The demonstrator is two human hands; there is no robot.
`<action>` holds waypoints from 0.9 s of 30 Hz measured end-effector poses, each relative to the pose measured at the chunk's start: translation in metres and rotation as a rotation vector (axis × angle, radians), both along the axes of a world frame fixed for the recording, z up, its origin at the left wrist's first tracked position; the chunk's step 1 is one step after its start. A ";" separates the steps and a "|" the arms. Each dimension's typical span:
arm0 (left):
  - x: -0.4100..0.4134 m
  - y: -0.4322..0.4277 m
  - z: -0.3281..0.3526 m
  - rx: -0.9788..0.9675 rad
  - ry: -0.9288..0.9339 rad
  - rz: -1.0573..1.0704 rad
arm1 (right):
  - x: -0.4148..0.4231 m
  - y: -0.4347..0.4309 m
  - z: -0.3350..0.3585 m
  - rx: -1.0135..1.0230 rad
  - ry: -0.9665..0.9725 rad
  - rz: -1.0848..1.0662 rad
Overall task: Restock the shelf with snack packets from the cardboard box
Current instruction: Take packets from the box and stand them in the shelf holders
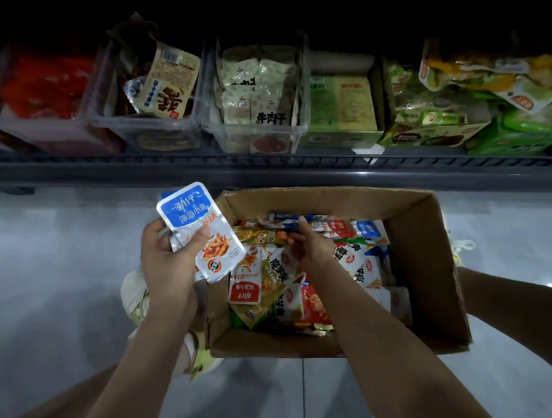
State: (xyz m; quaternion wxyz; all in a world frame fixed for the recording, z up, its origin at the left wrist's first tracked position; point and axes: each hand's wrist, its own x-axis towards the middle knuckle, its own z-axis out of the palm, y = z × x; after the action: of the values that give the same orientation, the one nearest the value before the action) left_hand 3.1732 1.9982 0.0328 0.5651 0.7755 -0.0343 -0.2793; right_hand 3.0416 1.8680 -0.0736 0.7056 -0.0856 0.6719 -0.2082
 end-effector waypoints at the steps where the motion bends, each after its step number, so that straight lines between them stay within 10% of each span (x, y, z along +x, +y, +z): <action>1: 0.001 0.000 0.000 0.000 0.002 -0.002 | 0.001 -0.001 -0.001 0.021 0.010 -0.018; 19: 0.002 0.005 0.003 0.013 0.003 -0.034 | 0.010 -0.007 -0.005 0.080 0.027 -0.095; 27: -0.023 0.011 0.022 -0.101 0.060 -0.077 | -0.055 0.023 0.052 -0.224 -0.160 0.080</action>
State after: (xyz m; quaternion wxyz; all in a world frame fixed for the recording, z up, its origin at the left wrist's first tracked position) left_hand 3.1497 2.0097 0.0548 0.5932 0.7354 -0.0610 -0.3218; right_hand 2.9867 1.8905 -0.0221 0.7507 -0.1740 0.5820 -0.2597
